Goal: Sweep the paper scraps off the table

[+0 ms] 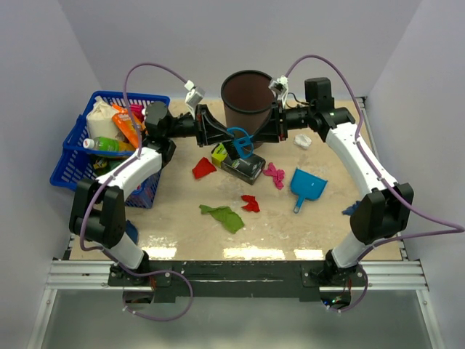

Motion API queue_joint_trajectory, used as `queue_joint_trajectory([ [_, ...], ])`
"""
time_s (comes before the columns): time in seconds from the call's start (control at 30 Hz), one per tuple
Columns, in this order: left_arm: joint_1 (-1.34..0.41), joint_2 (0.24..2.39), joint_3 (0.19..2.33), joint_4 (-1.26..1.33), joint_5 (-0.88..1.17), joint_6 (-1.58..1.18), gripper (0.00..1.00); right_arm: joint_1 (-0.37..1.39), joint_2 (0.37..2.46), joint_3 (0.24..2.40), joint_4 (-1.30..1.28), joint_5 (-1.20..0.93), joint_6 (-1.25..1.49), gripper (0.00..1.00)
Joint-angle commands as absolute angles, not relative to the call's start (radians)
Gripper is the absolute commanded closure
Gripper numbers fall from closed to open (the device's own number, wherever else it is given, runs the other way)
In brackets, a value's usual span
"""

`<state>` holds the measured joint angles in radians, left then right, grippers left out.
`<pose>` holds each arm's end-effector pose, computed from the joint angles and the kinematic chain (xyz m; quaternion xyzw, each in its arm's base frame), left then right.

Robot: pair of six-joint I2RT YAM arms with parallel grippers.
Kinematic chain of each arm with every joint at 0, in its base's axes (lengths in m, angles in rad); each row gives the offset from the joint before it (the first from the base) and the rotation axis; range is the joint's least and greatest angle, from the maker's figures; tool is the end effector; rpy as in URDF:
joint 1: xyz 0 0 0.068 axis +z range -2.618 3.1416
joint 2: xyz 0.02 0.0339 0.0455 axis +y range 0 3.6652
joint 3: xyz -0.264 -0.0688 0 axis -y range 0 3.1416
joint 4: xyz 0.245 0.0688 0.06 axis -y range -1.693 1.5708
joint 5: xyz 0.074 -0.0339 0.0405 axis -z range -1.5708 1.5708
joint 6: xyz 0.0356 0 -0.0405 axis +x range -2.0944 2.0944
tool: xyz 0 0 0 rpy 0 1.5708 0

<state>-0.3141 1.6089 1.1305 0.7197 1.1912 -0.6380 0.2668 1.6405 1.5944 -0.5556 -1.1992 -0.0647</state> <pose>0.3320 -0.1426 0.3386 0.3534 0.5752 -0.6062 0.4205 0.3362 0.1263 0.3763 -0.3798 0.6771 0.5356 0.3322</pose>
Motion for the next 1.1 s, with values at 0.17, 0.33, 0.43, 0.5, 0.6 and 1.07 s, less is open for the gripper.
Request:
queue_joint_trajectory([
  [0.17, -0.299, 1.621, 1.127, 0.775, 1.183, -0.664, 1.0, 0.268, 1.582, 1.572, -0.511, -1.229, -0.034, 0.83],
  [0.33, -0.298, 1.623, 1.132, 0.755, 1.167, -0.654, 1.0, 0.268, 1.572, 1.565, -0.525, -1.229, -0.046, 0.96],
  [0.43, -0.298, 1.612, 1.169, 0.587, 1.099, -0.575, 0.7, 0.258, 1.559, 1.572, -0.554, -1.169, -0.039, 1.0],
  [0.5, -0.296, 1.597, 1.177, 0.54, 1.04, -0.503, 0.52, 0.216, 1.549, 1.575, -0.561, -1.07, -0.008, 1.0],
  [0.6, -0.299, 1.568, 1.207, 0.43, 0.976, -0.405, 0.41, 0.124, 1.529, 1.601, -0.595, -1.023, 0.02, 1.0],
  [1.07, -0.562, 1.578, 1.376, -0.15, 0.715, 0.262, 0.38, -0.026, 1.387, 1.637, -0.79, -0.142, -0.058, 1.0],
])
